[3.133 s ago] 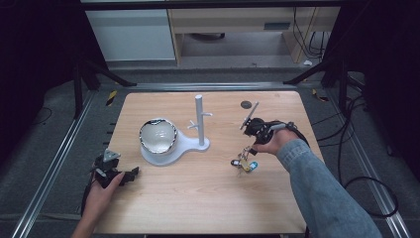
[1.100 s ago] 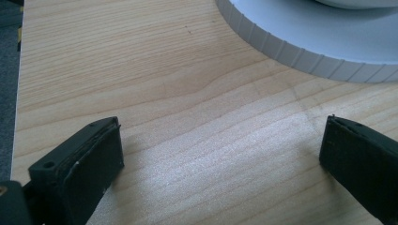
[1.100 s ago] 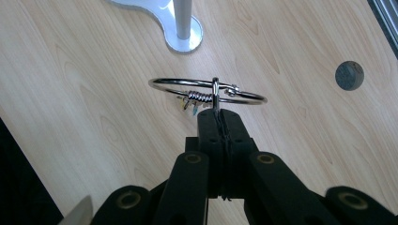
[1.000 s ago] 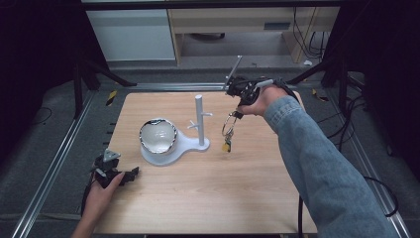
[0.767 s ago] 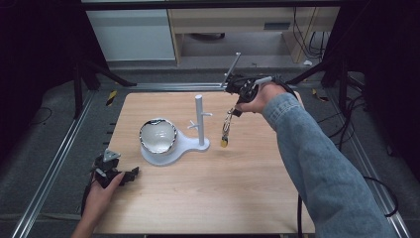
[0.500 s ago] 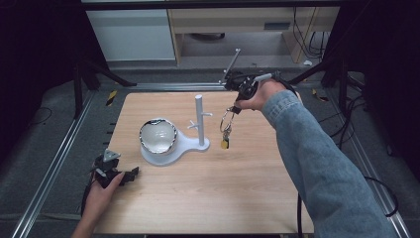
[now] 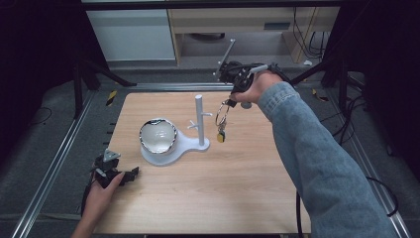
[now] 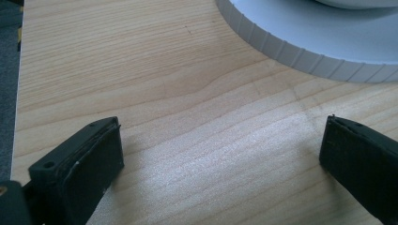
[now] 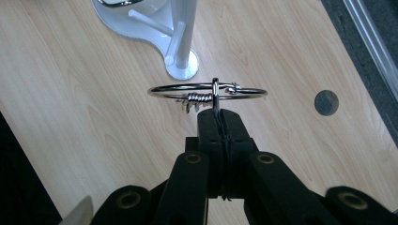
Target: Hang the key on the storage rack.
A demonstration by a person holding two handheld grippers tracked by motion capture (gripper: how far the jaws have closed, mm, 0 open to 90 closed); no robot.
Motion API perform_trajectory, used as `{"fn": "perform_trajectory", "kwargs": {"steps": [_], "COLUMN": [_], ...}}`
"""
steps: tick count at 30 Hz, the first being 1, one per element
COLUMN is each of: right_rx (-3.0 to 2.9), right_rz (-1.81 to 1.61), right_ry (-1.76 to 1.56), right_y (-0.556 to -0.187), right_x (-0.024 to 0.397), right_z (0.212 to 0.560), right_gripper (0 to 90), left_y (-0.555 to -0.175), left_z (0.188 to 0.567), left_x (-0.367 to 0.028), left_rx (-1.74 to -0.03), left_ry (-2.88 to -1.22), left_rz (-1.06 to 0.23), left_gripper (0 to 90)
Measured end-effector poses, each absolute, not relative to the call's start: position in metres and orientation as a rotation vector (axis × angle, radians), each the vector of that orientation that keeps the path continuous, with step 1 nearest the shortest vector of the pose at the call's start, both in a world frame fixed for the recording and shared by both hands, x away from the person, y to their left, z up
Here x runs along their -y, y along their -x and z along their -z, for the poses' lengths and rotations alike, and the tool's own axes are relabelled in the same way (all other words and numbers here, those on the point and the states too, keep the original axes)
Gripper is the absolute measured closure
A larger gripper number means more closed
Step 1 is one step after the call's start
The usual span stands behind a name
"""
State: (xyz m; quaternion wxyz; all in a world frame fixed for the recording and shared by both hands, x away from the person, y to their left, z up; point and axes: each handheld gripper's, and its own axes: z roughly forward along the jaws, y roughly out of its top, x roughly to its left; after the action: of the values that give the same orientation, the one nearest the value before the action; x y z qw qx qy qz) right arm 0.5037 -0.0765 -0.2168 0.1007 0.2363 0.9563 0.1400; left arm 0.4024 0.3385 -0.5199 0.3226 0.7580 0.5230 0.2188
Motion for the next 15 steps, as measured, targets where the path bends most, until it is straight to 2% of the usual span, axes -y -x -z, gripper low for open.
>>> {"fn": "perform_trajectory", "kwargs": {"steps": [15], "right_rx": [-2.847], "right_rz": [-0.407], "right_ry": [-0.66], "right_y": [-0.508], "right_x": [0.057], "right_z": [0.215], "right_gripper": [88.6], "left_y": [-0.402], "left_z": [0.52], "left_x": [-0.338], "left_rx": [-1.374], "left_ry": [-1.989], "left_rz": [-0.574], "left_gripper": [0.0]}}
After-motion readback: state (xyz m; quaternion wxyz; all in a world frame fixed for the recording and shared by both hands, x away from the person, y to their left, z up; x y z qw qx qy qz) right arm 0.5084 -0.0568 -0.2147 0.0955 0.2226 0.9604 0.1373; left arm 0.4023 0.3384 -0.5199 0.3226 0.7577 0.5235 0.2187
